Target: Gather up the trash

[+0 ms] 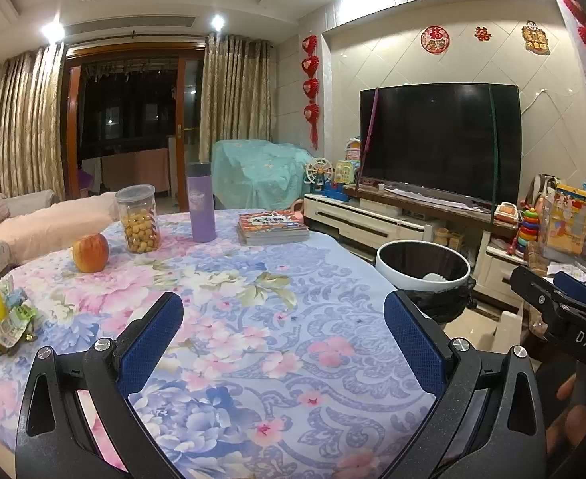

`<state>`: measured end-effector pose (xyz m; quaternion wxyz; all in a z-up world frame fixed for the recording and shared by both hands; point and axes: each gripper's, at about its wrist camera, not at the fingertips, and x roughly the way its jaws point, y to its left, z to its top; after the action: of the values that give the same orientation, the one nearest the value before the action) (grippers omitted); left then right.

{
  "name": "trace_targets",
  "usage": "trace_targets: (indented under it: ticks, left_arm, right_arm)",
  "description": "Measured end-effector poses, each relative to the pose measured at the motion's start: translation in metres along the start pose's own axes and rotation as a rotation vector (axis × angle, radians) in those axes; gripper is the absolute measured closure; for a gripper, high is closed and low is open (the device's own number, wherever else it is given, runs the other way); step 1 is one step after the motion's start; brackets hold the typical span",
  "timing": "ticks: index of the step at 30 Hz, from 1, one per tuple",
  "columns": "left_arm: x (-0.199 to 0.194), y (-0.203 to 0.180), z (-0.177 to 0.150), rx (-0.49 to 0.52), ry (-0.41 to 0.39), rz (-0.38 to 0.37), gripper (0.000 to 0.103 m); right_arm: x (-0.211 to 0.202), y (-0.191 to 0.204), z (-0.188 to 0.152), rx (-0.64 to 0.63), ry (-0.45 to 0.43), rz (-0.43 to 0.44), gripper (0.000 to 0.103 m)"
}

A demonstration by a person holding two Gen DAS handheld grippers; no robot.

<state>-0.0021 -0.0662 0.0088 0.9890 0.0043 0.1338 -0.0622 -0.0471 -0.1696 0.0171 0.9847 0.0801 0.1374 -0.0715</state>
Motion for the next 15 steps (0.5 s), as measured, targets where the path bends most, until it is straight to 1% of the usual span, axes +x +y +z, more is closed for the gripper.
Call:
trace_targets:
  ticks: [15]
  left_arm:
    - [0.0,-0.0005,-0.0005,0.001,0.004,-0.007,0.0]
  right_arm:
    - [-0.0006,0.0003,-0.0004,0.0,0.0,-0.001,0.0]
